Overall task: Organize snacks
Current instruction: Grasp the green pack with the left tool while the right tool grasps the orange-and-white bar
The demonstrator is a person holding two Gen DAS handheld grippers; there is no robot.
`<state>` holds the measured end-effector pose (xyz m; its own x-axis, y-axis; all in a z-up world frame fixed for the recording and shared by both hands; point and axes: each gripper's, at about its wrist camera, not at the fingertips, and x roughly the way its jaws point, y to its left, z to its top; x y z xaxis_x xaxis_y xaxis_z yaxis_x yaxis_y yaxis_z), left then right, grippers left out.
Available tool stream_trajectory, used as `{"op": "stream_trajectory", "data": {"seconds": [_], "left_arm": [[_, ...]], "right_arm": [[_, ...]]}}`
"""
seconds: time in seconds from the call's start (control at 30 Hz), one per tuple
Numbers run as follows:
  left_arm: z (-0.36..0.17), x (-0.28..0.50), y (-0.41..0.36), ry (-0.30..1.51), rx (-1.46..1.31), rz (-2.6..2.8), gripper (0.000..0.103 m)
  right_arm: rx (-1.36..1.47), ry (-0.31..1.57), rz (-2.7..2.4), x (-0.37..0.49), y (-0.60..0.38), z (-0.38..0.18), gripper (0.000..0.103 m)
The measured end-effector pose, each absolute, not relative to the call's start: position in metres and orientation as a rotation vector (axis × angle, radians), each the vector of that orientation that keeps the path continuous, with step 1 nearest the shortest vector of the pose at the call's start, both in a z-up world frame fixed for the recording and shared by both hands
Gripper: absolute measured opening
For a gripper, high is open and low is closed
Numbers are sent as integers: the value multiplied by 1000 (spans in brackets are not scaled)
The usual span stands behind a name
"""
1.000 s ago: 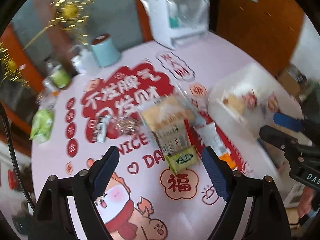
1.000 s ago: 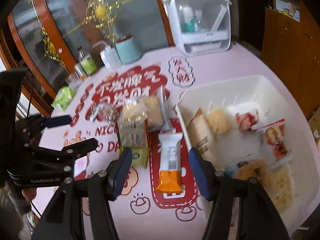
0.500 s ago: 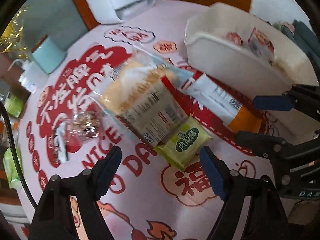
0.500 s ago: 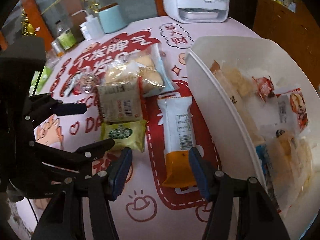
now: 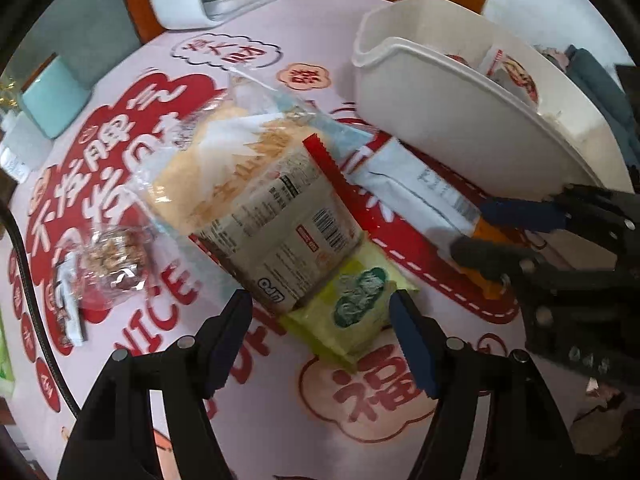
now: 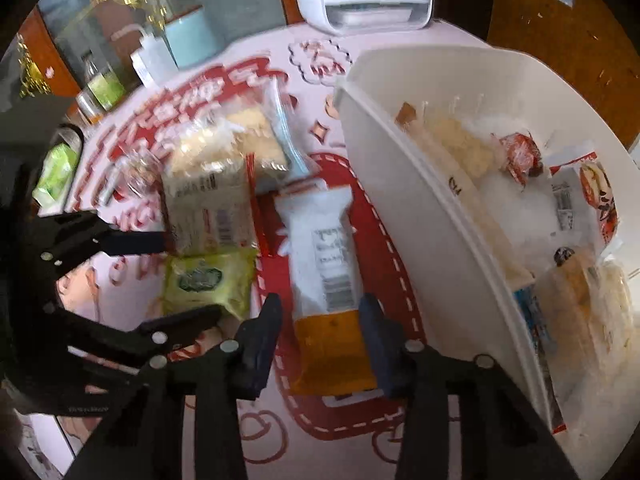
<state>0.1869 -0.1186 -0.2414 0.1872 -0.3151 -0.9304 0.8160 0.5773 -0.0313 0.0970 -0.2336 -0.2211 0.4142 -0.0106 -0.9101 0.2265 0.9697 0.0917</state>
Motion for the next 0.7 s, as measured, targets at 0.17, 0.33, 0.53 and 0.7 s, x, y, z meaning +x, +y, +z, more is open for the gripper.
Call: {"op": "stream_trajectory", "data": {"seconds": [0.17,0.33,0.53,0.7], "left_arm": [[-257,180,-128,1137,646,-860,73],[-258,186,-127,1135,613,-852,74],[-256,178,-122,1112,620,-868,55],[-253,164,-122,1074,651,-837,40]], "right_arm": [[264,1168,-135,100,-238,-231,43],[230,1163,-146,103,-231,-232,51],[170,1157,-170,108,-223,-232,53],[93,1151,-179,104,-217,-233,41]]}}
